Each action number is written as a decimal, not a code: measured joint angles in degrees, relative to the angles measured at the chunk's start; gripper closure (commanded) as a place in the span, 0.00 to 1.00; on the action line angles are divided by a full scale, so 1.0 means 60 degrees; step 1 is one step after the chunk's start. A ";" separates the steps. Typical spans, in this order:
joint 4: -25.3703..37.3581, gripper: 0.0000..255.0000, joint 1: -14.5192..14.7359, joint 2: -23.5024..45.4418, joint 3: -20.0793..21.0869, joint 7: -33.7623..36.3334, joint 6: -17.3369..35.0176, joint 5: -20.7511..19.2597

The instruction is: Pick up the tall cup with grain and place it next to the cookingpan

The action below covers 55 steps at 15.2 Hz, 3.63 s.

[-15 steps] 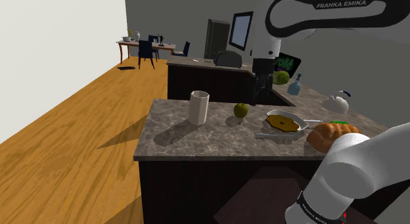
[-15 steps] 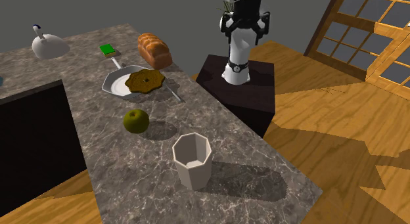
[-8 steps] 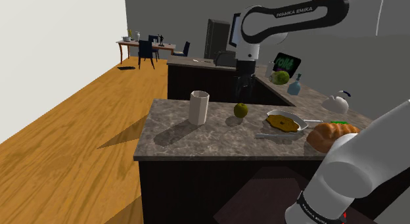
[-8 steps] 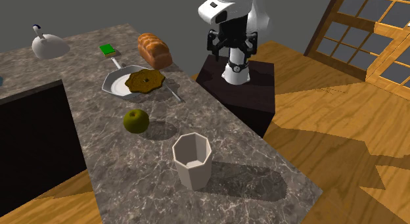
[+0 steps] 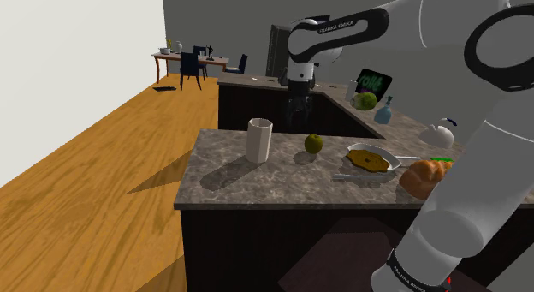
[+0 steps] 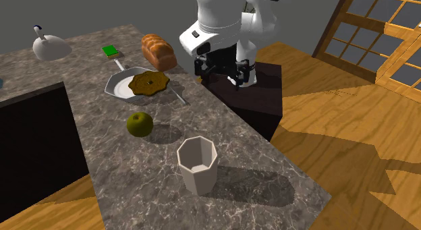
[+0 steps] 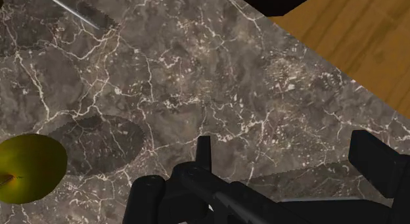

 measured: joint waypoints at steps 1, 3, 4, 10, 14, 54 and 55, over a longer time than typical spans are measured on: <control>0.0366 0.00 -0.0023 0.0333 -0.0026 -0.0033 -0.0029 -0.0005; 0.0986 0.00 -0.0076 0.1018 -0.0079 -0.0113 0.0053 -0.0011; 0.1367 0.00 -0.0102 0.1414 -0.0102 -0.0145 0.0074 -0.0008; 0.4227 0.00 -0.0263 0.3826 -0.0191 -0.0290 -0.0334 0.0045; 0.6639 0.00 -0.0431 0.5649 -0.0233 -0.0385 -0.0890 0.0100; 0.9512 1.00 -0.0591 0.7270 -0.0243 -0.0415 -0.2117 0.0142; 0.9716 1.00 -0.0600 0.7319 -0.0243 -0.0417 -0.2271 0.0143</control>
